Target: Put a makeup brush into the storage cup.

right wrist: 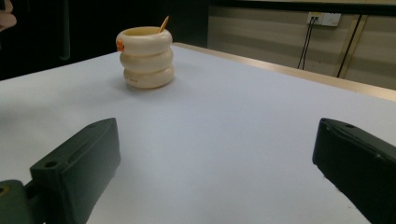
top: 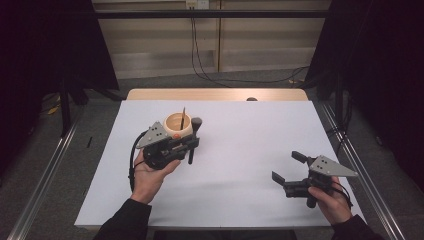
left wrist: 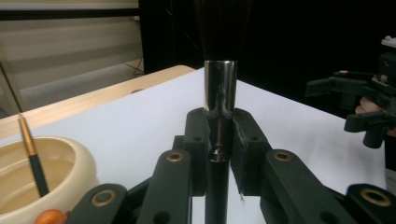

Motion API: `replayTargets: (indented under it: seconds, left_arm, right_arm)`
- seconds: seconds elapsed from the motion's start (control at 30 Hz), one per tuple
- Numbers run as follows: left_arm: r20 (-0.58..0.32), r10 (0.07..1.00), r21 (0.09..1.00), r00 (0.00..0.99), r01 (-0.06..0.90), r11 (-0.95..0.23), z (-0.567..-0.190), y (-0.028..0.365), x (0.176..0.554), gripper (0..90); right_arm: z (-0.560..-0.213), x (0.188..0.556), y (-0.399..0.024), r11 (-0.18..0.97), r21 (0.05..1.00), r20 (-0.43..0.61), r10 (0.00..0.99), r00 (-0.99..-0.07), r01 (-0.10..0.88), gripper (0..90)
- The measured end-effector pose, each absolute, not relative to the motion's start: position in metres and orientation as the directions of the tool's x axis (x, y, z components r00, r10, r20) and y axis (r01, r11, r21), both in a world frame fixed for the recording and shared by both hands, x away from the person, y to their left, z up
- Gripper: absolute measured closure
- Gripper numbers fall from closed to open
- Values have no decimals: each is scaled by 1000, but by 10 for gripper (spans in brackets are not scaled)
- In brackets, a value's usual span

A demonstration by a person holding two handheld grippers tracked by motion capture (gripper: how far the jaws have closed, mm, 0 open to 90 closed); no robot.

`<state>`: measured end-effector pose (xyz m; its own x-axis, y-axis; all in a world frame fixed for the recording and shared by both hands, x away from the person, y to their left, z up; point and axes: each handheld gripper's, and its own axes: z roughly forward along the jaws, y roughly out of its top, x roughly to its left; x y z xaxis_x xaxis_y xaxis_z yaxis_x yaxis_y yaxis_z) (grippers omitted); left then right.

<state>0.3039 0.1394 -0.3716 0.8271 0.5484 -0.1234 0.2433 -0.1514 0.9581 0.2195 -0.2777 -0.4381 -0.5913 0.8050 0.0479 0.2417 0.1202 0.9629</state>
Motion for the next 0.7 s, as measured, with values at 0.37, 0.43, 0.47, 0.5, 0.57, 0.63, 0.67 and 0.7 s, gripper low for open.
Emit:
replayTargets:
  seconds: [0.37, 0.43, 0.47, 0.5, 0.57, 0.63, 0.67, 0.7]
  left_arm:
    - [-112, 596, 967, 795, 226, -120, -360, 154, 320, 782]
    - [-118, 604, 967, 788, 229, -111, -358, 156, 323, 782]
    - [-121, 605, 967, 787, 230, -107, -357, 156, 325, 782]
    - [-118, 608, 968, 785, 227, -105, -356, 157, 327, 782]
    - [-117, 613, 968, 781, 228, -106, -354, 158, 329, 782]
    - [-108, 627, 969, 771, 224, -108, -353, 160, 332, 782]
    - [-109, 632, 968, 767, 226, -107, -352, 160, 333, 782]
    - [-111, 631, 968, 768, 226, -105, -353, 160, 335, 782]
  right_arm:
    - [-445, 218, -279, 135, 960, 42, 799, -600, 247, 13]
    - [-444, 218, -280, 129, 962, 42, 800, -599, 241, 12]
    - [-444, 218, -280, 126, 962, 46, 801, -596, 243, 10]
    - [-444, 218, -280, 123, 961, 52, 801, -596, 249, 6]
    - [-444, 218, -281, 127, 959, 53, 797, -601, 253, 5]
    - [-444, 219, -282, 126, 959, 55, 796, -603, 254, 5]
    - [-444, 219, -282, 124, 958, 58, 795, -604, 257, 5]
    - [-444, 219, -282, 123, 958, 62, 793, -605, 259, 5]
